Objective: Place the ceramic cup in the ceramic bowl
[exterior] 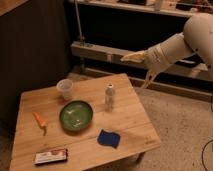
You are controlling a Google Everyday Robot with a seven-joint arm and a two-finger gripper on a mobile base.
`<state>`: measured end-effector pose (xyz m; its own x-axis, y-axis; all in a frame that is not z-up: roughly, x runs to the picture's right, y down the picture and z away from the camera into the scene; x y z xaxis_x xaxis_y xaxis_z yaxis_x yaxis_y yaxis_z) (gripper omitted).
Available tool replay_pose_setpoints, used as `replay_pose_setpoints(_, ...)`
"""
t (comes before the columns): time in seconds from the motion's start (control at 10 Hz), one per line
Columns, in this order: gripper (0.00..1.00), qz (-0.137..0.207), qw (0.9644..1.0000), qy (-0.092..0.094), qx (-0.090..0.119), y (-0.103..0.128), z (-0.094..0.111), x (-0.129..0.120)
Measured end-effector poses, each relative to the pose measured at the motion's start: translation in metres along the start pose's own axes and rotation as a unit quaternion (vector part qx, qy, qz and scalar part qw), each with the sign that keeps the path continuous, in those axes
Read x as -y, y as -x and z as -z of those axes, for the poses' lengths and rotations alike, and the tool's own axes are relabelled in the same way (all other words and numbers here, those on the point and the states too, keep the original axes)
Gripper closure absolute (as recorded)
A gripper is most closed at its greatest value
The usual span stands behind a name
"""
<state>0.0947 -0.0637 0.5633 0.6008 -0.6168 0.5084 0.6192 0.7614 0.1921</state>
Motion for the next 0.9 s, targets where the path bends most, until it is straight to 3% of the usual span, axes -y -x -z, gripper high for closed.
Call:
replay_pose_setpoints(0.1,0.20,0.012,0.9991,-0.002,-0.041,0.005,-0.004,0.002)
replay_pose_setpoints(0.2,0.20,0.021,0.9974,-0.003,-0.069,0.008,-0.013,0.007)
replay_pose_setpoints(0.3,0.20,0.029,0.9965,-0.004,-0.078,0.005,-0.024,0.013)
replay_pose_setpoints(0.4,0.20,0.037,0.9971,-0.007,-0.066,-0.002,-0.037,0.021)
replay_pose_setpoints(0.5,0.20,0.044,0.9983,-0.012,-0.036,-0.012,-0.051,0.029)
replay_pose_setpoints(0.6,0.20,0.053,0.9983,-0.017,0.019,-0.020,-0.069,0.042)
replay_pose_setpoints(0.7,0.20,0.066,0.9939,-0.019,0.087,-0.026,-0.091,0.058)
replay_pose_setpoints(0.8,0.20,0.081,0.9889,-0.017,0.123,-0.026,-0.109,0.071)
replay_pose_setpoints(0.9,0.20,0.099,0.9847,-0.011,0.143,-0.021,-0.128,0.084)
